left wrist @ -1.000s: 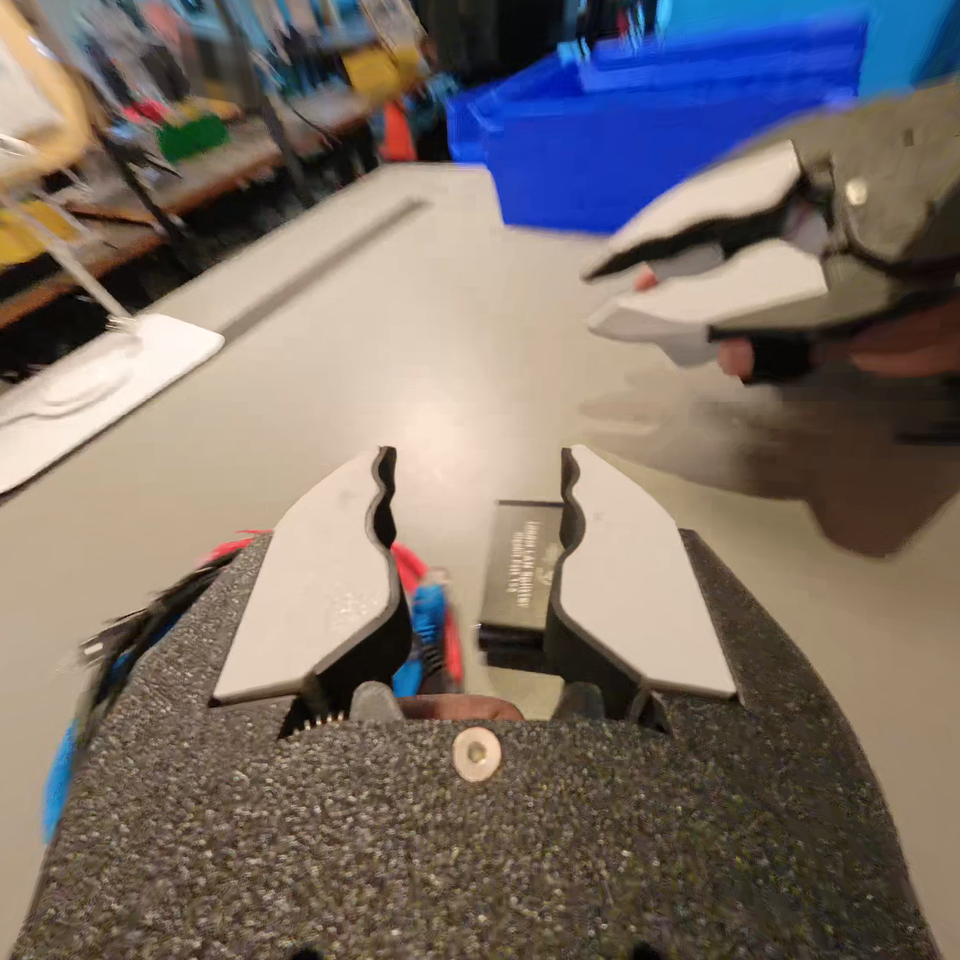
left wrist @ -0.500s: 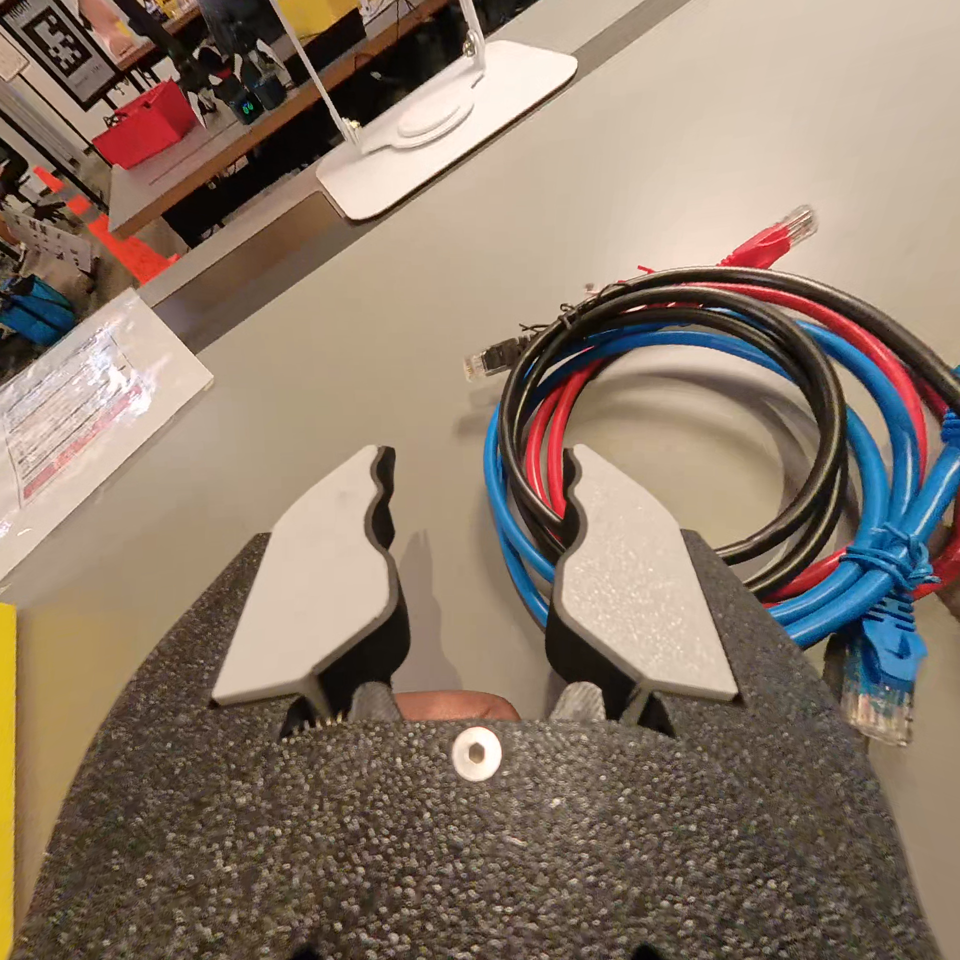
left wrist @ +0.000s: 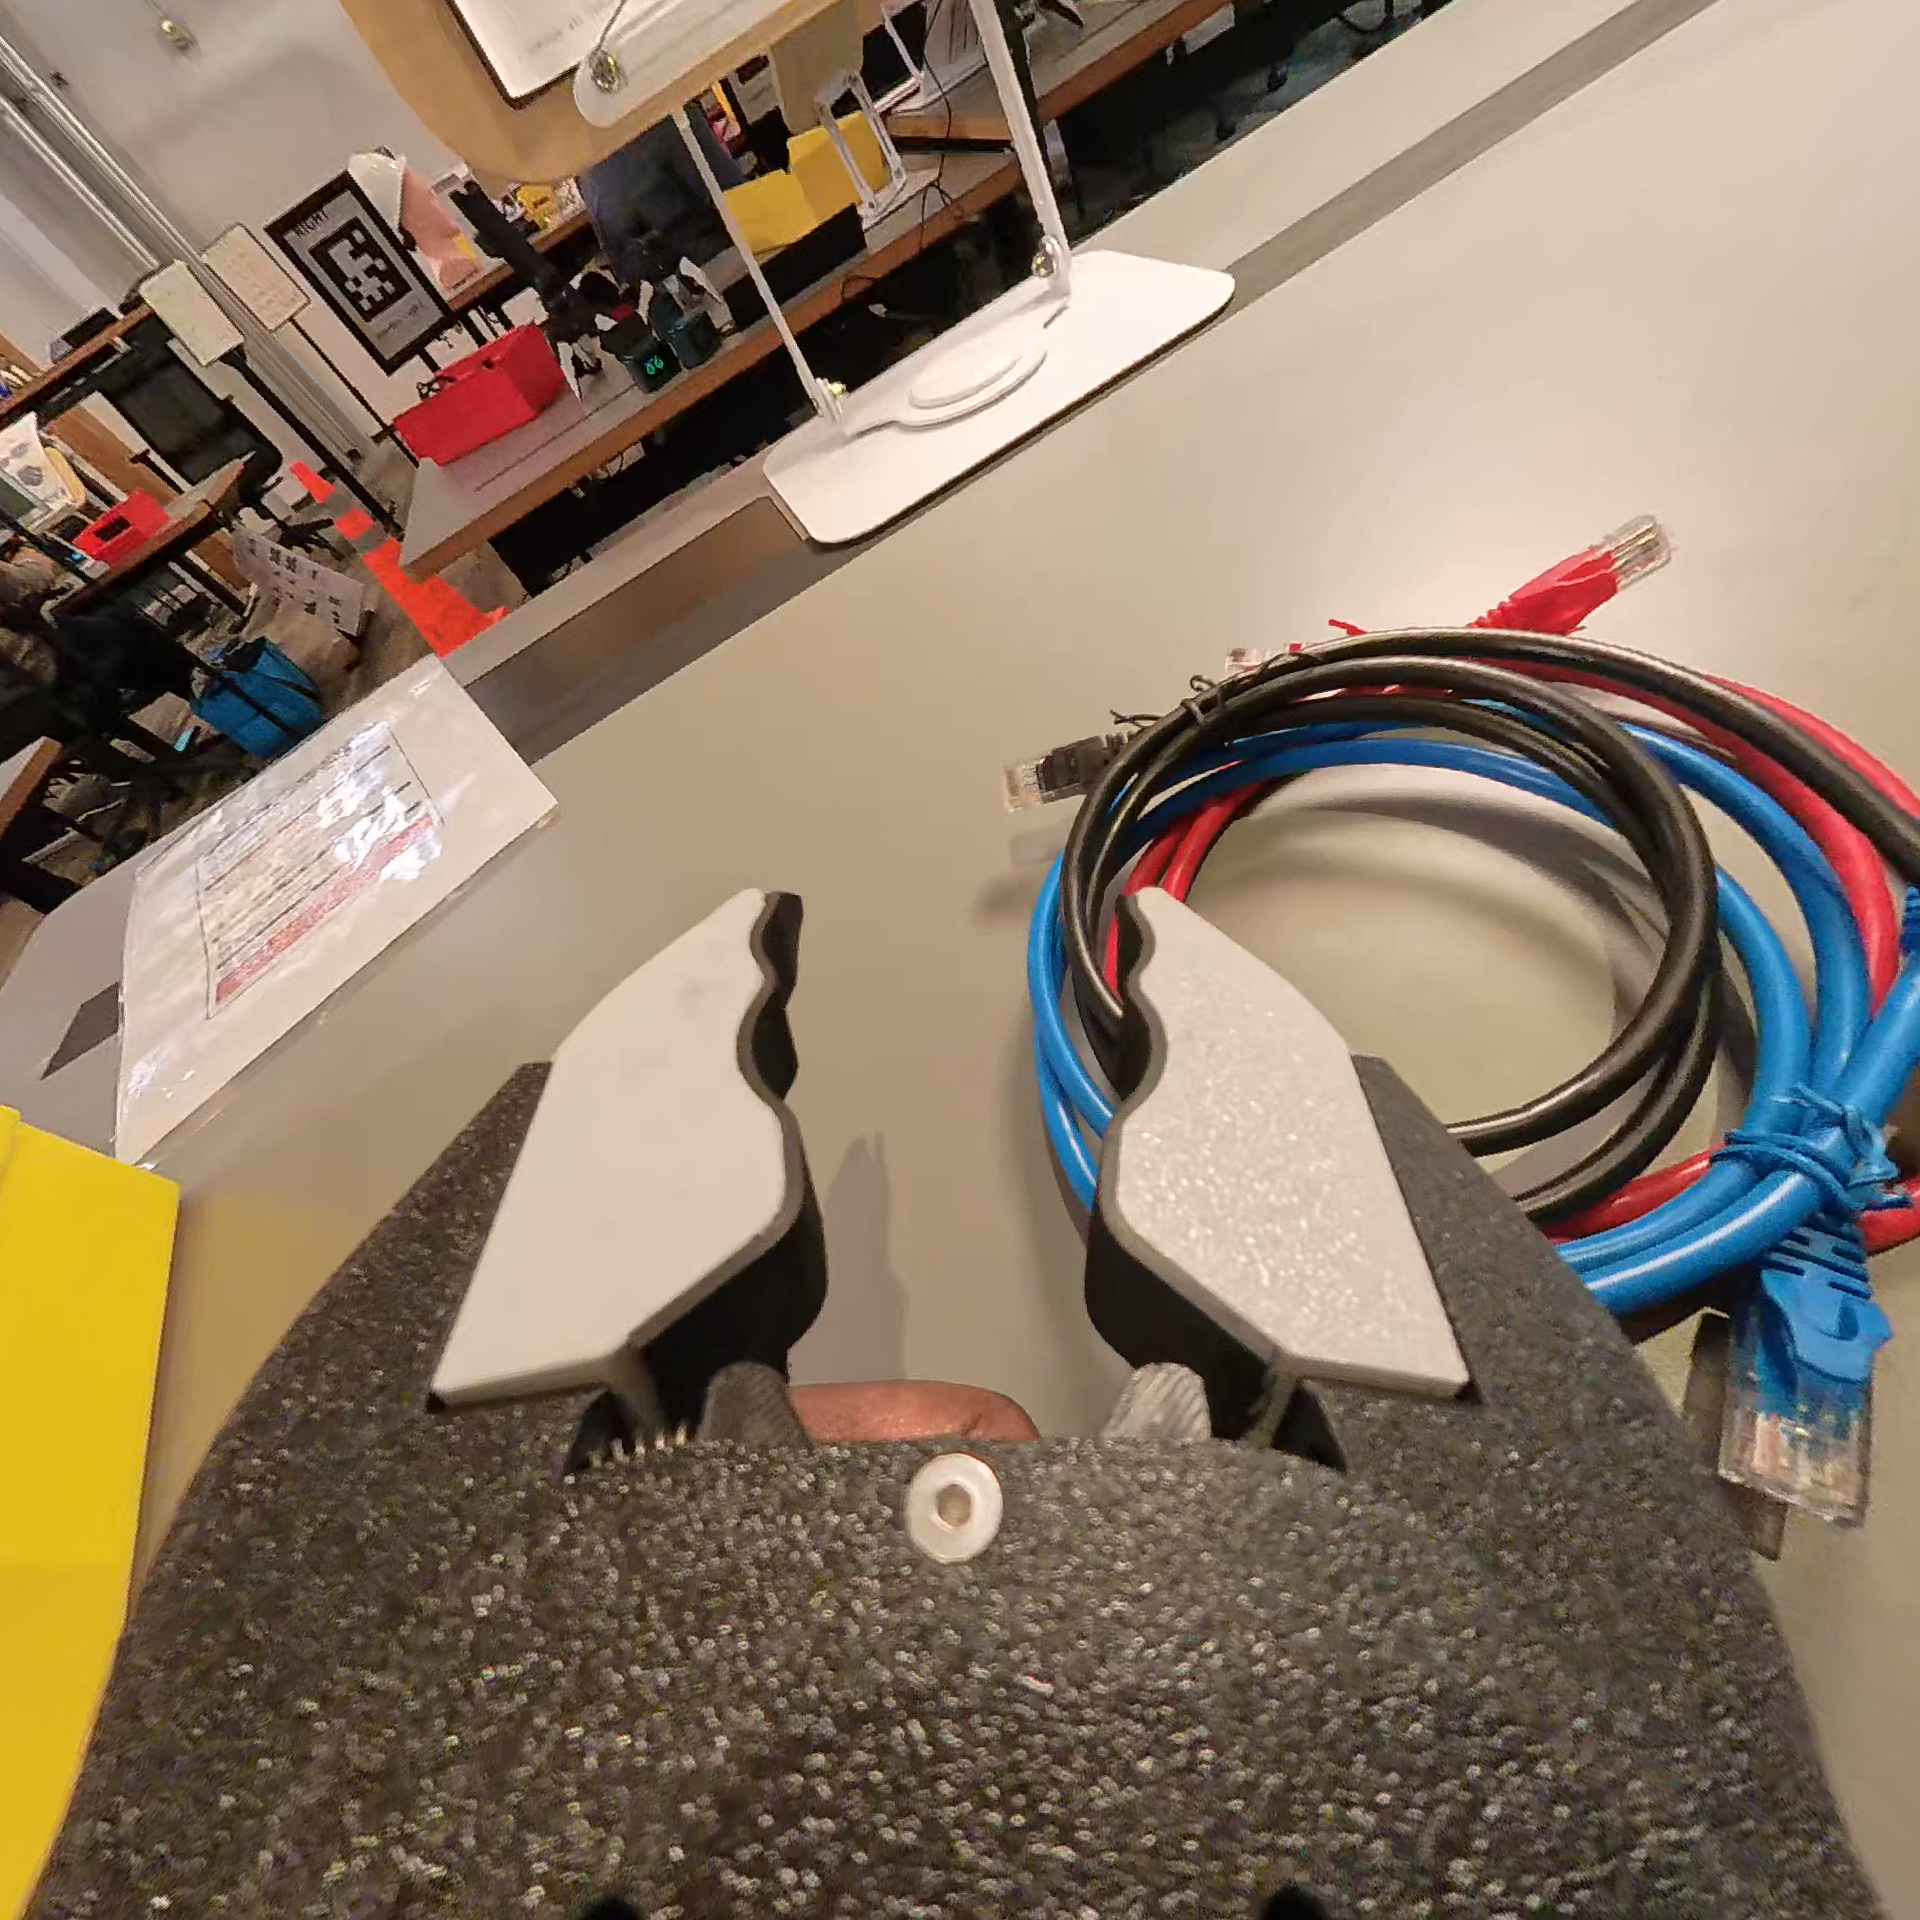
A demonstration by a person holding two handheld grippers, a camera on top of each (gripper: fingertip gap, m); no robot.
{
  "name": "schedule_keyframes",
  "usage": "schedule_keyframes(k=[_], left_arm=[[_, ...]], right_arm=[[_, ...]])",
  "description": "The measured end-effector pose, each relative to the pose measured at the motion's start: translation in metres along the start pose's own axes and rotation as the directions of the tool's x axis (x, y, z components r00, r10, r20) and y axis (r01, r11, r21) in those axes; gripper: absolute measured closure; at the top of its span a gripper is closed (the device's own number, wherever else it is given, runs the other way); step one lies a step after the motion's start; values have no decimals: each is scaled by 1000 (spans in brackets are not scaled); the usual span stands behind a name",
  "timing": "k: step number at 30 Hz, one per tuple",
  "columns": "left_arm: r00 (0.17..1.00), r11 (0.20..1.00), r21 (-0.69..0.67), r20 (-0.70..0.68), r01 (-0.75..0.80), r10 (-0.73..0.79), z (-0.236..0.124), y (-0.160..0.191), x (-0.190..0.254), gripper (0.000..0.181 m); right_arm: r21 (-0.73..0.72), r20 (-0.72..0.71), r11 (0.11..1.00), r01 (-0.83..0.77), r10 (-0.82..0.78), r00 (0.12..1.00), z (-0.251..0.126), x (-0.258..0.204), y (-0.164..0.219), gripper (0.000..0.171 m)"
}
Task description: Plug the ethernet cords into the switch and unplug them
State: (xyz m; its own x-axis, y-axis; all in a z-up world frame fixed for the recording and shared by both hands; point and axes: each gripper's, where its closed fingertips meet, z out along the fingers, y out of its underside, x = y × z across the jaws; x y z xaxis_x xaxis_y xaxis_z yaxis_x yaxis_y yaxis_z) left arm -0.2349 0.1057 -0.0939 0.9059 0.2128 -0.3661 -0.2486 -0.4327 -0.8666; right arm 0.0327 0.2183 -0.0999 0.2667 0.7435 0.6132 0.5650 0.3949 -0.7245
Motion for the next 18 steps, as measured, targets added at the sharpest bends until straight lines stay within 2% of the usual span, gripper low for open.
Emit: schedule_keyframes(k=[18], left_arm=[[995,996,-24,44,-84,85,1,3,3,124]], right_arm=[[-15,18,1000,25,-25,1000,2,-5,2,146]])
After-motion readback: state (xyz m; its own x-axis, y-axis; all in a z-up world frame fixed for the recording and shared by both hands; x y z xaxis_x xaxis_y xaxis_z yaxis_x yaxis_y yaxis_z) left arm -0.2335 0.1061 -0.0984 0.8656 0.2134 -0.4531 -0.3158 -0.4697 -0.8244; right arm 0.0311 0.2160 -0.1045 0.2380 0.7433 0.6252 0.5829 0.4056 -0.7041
